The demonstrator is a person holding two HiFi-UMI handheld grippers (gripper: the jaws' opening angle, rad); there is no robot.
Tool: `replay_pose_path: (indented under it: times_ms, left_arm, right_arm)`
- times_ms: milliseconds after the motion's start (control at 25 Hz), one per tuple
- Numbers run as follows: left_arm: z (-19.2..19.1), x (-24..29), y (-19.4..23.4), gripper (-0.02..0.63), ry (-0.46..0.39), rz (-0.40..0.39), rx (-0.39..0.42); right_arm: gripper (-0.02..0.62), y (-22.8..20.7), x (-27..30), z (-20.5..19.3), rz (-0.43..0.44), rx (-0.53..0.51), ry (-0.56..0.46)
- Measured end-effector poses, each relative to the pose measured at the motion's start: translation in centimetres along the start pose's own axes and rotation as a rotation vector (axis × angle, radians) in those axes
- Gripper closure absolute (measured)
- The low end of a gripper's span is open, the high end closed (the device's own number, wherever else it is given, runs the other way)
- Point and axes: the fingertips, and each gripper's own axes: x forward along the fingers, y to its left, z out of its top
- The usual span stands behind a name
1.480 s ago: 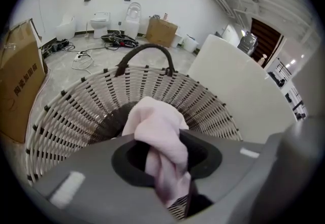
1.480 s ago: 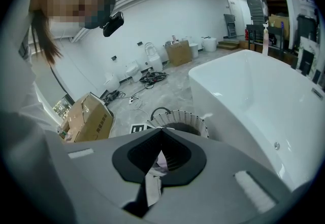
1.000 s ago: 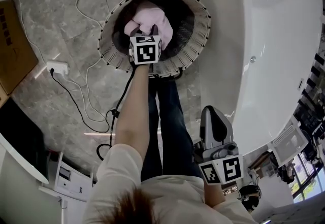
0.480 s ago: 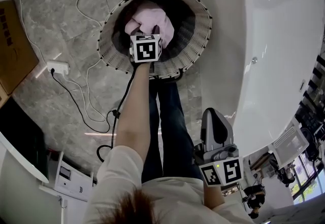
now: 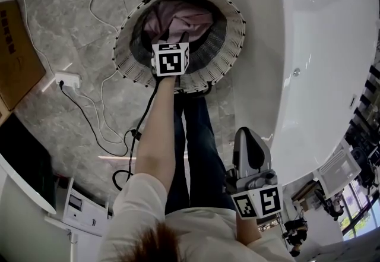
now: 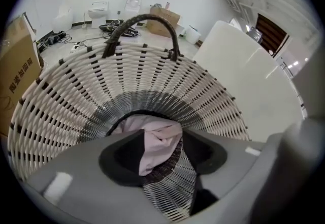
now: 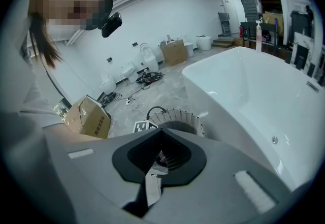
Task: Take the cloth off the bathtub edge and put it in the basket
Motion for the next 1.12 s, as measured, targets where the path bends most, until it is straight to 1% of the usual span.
replay_pose_path:
  times_ms: [520,840,960,1120]
  left_arm:
    - [-0.3,-1.0,-0.7,0.358,-0.005,0.008,0.002]
    - [0.8,-1.7,-0.8,0.482,-0.036,0.041,0.029]
    - [1.6,-2.4,-0.9,0.530,-0.061,0.050,0.020]
    - [1.6,-2.7,-0.7,0.545,-0.064,0.057,0.023]
  right_arm:
    - [0.596,-0.3,-0.5,0.3,0.012,0.004,-0.014]
    - [0.596,-0.6,-0.5,0.1,0.021,0.000,-0.009]
    - [0.595,-0.5,-0.6,0.3,0.026,0.000,-0.010]
    - [0.597,-0.4,-0.8,0.6,0.030,-0.004,-0.012]
